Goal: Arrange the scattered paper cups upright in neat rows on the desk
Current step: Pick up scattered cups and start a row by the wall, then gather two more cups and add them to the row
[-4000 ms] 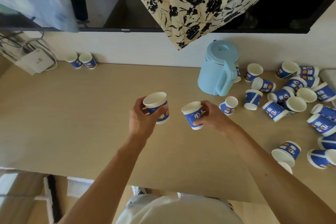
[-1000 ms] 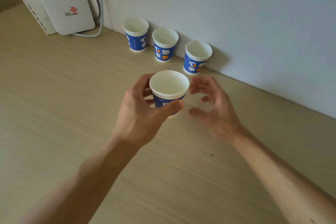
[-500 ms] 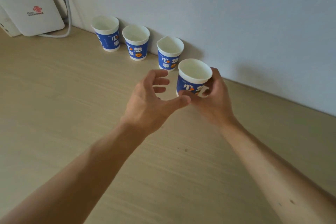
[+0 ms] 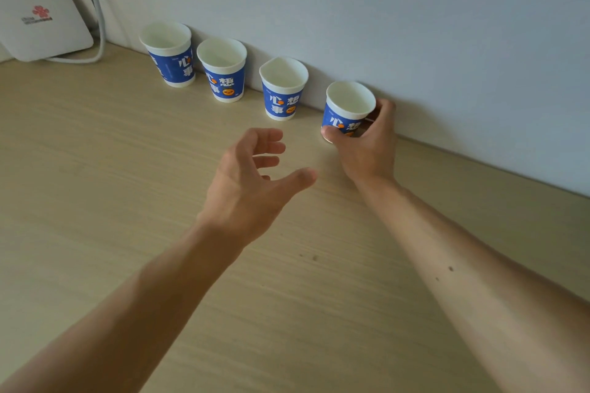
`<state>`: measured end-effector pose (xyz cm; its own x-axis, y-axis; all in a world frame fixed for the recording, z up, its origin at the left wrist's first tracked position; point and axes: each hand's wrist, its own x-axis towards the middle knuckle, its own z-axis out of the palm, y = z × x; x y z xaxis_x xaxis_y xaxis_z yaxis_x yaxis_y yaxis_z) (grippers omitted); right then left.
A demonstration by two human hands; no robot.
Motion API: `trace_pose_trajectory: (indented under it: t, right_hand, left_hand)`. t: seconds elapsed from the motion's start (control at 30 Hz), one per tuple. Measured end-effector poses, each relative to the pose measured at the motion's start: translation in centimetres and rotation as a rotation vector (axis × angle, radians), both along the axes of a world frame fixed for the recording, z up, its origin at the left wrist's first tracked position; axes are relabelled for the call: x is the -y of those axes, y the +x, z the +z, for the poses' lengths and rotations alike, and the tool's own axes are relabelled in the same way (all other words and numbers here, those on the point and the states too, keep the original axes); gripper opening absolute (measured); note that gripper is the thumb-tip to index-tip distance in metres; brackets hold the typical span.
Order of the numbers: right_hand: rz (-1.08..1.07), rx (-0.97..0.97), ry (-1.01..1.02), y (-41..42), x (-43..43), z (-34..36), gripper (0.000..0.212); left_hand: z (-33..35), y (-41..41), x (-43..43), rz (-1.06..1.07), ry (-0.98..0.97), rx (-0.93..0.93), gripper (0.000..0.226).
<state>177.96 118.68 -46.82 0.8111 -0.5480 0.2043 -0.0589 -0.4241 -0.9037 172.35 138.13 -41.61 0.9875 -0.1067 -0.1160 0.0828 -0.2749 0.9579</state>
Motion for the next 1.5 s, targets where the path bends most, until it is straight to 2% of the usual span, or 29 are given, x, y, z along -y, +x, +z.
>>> trace_pose_trajectory:
  t: [0.5, 0.67, 0.73, 0.9, 1.0, 1.17, 1.33, 1.5]
  right_hand:
    - [-0.053, -0.032, -0.047, 0.4, -0.1, 0.1, 0.065]
    - [-0.024, -0.052, -0.034, -1.8, 0.4, 1.0, 0.074]
    - [-0.023, -0.065, -0.046, -5.0, 1.3, 2.3, 0.075]
    - [-0.054, -0.107, -0.049, -15.7, 4.0, 7.7, 0.063]
    - [-0.091, -0.164, 0.03, -21.6, 5.8, 11.2, 0.064]
    - [-0.191, -0.151, 0.157, -31.0, 10.2, 16.0, 0.057]
    - [-0.28, -0.149, 0.137, -38.9, 17.0, 17.7, 0.052]
    - [-0.513, -0.227, 0.025, -44.4, 25.6, 16.5, 0.045]
  left_hand:
    - [0.0, -1.0, -0.1, -0.007, 0.007, 0.014, 0.06]
    - [0.1, -2.2, 0.7, -0.008, 0.005, 0.018, 0.055]
    - [0.9, -4.0, 1.5, -0.026, 0.02, 0.001, 0.053]
    - [5.8, -10.9, 5.4, -0.073, 0.004, -0.072, 0.059]
    - [9.5, -15.5, 8.6, -0.093, -0.039, -0.124, 0.057]
    - [14.1, -22.8, 14.2, -0.145, -0.075, -0.178, 0.047]
    - [16.3, -28.4, 19.7, -0.221, -0.061, -0.206, 0.035]
    - [16.4, -33.1, 24.6, -0.268, -0.016, -0.252, 0.027]
